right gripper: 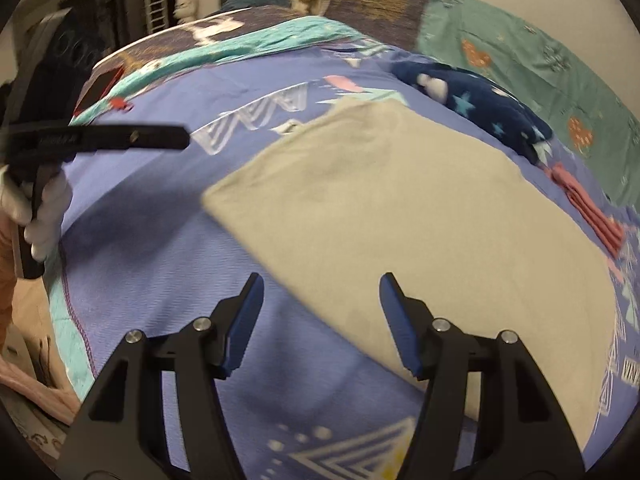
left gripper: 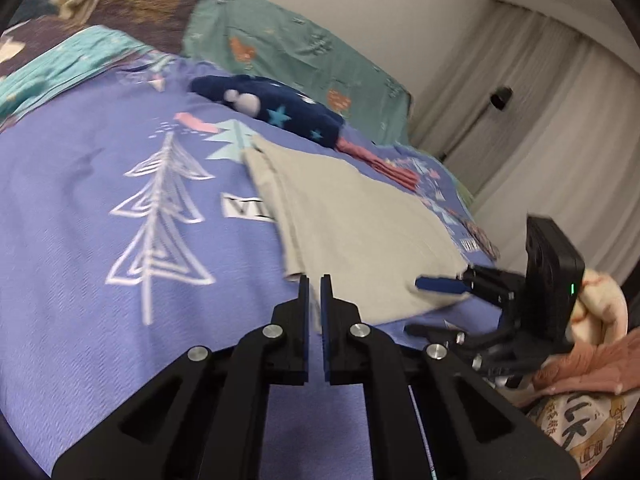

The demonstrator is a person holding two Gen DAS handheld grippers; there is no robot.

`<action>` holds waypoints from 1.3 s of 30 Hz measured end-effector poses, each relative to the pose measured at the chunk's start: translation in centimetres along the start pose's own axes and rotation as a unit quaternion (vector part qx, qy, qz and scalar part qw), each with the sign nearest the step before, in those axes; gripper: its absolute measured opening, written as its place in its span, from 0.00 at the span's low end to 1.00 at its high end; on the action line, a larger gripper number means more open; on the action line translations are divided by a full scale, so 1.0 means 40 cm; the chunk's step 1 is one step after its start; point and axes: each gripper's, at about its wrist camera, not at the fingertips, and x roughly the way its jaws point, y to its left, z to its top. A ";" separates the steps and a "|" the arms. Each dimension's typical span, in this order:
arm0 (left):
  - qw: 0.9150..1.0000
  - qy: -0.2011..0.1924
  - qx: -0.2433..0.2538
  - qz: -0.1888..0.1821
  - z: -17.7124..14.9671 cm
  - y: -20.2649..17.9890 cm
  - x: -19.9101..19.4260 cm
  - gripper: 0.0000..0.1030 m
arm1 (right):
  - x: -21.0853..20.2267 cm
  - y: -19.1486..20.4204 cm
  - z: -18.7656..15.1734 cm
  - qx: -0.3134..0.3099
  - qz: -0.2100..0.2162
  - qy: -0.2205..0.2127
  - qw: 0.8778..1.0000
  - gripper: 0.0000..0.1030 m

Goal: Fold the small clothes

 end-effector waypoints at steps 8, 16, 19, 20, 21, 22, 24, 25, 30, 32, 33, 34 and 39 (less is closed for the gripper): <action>0.998 -0.020 -0.060 0.012 -0.025 0.055 -0.026 0.13 | 0.085 0.136 0.050 -0.098 -0.097 0.000 0.990 0.59; 0.998 -0.020 -0.065 0.016 0.010 0.066 -0.011 0.40 | 0.120 0.128 0.088 -0.070 -0.112 -0.013 0.991 0.54; 0.998 -0.007 -0.054 0.013 0.042 0.057 0.014 0.47 | 0.115 0.105 0.081 -0.055 -0.111 -0.009 0.992 0.54; 0.999 0.000 -0.047 0.005 0.057 0.052 0.029 0.53 | 0.114 0.100 0.079 -0.050 -0.111 -0.008 0.993 0.54; 0.999 0.007 -0.040 -0.006 0.072 0.049 0.048 0.57 | 0.114 0.098 0.076 -0.046 -0.110 -0.007 0.993 0.54; 0.999 0.012 -0.036 -0.009 0.083 0.048 0.065 0.57 | 0.114 0.096 0.075 -0.042 -0.108 -0.006 0.993 0.54; 0.999 0.033 -0.036 -0.006 0.107 0.053 0.115 0.57 | 0.112 0.097 0.072 -0.037 -0.108 -0.007 0.993 0.54; 0.998 0.045 -0.038 -0.001 0.120 0.058 0.145 0.57 | 0.112 0.097 0.072 -0.035 -0.108 -0.008 0.993 0.54; 0.993 0.094 -0.055 -0.034 0.171 0.062 0.271 0.57 | 0.110 0.084 0.069 -0.020 -0.098 -0.007 0.995 0.54; 0.991 0.109 -0.058 -0.046 0.188 0.063 0.313 0.57 | 0.112 0.079 0.070 -0.015 -0.093 -0.006 0.996 0.55; 0.991 0.114 -0.058 -0.046 0.197 0.063 0.335 0.57 | 0.112 0.078 0.071 -0.014 -0.091 -0.006 0.996 0.55; 0.991 0.115 -0.056 -0.045 0.204 0.063 0.350 0.57 | 0.113 0.077 0.071 -0.012 -0.090 -0.006 0.996 0.57; 0.989 0.106 -0.085 -0.061 0.223 0.086 0.386 0.57 | 0.118 0.069 0.066 0.001 -0.079 -0.006 0.997 0.58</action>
